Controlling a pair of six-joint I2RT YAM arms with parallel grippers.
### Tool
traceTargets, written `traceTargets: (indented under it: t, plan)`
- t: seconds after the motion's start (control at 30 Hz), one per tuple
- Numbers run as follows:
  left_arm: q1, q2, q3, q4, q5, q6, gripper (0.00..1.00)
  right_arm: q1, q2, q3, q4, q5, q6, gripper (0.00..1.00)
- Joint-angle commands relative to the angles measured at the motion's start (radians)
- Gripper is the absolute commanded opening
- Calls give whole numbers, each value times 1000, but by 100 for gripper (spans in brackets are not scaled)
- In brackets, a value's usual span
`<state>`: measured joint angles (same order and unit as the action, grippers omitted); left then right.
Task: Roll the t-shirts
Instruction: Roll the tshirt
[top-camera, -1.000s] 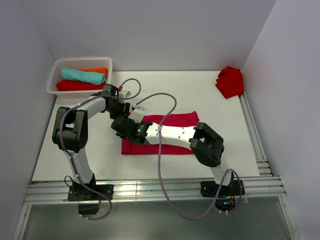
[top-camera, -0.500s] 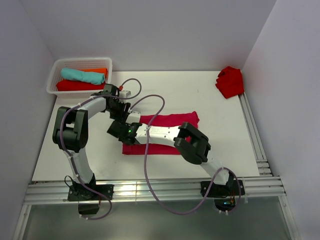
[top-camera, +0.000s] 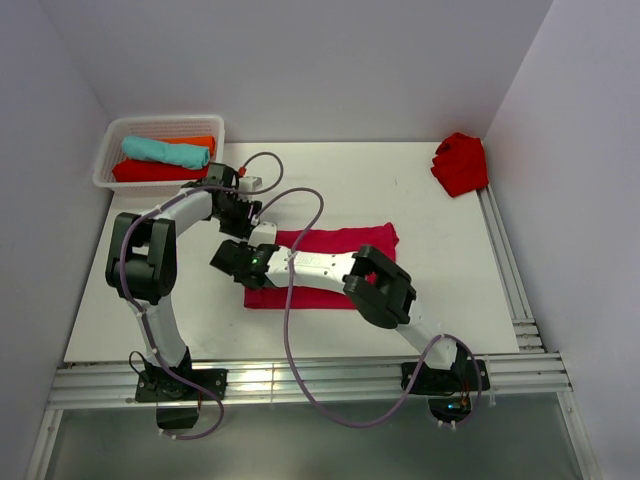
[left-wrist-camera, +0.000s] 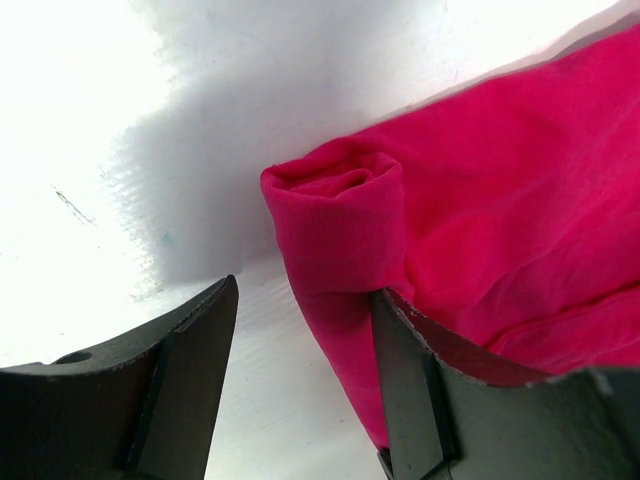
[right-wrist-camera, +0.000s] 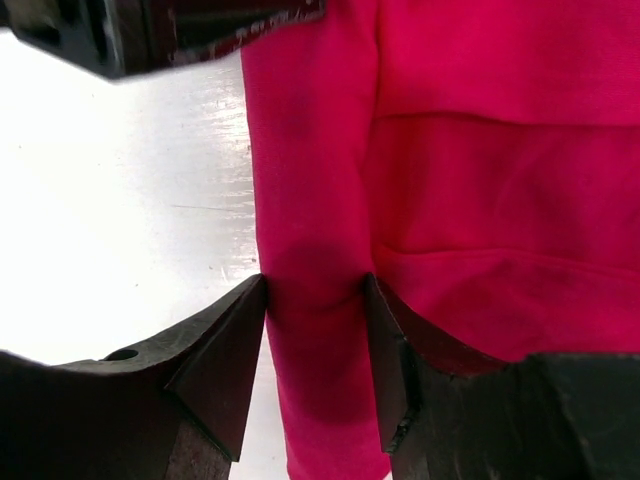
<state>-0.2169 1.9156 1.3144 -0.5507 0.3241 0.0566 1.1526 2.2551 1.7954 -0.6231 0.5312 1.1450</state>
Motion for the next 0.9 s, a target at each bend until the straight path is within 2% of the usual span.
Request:
traceTargets:
  t: [0.0,0.27,0.33,0.43,0.47,0.53,0.57,0.6,0.63,0.7,0.87]
  plan:
    - [-6,10,48,2,0,-3,62,10,27,53,-24,20,-25,52]
    - [-4,11,74,-17,3,6,62,10,81,104,-55,-36,-36,52]
    - [2,8,94,-29,23,12,63,7,83,91,-44,-53,-36,45]
    - [30,3,121,-57,56,26,63,-7,48,4,66,-127,-48,29]
    - [46,2,126,-74,64,31,63,-14,29,-37,183,-182,-50,24]
    - [65,-7,135,-81,72,45,63,-36,-40,-196,346,-255,-56,23]
    - [76,-12,137,-86,81,49,63,-45,-61,-253,525,-292,-56,21]
    - [97,-20,140,-97,87,55,63,-54,-96,-354,613,-380,-50,20]
    - [108,-23,143,-103,99,64,63,-76,-109,-398,779,-417,-33,20]
    - [140,-32,144,-118,110,77,63,-96,-123,-488,909,-512,1,19]
    - [169,-75,94,-112,110,117,63,-131,-117,-611,1206,-597,93,19]
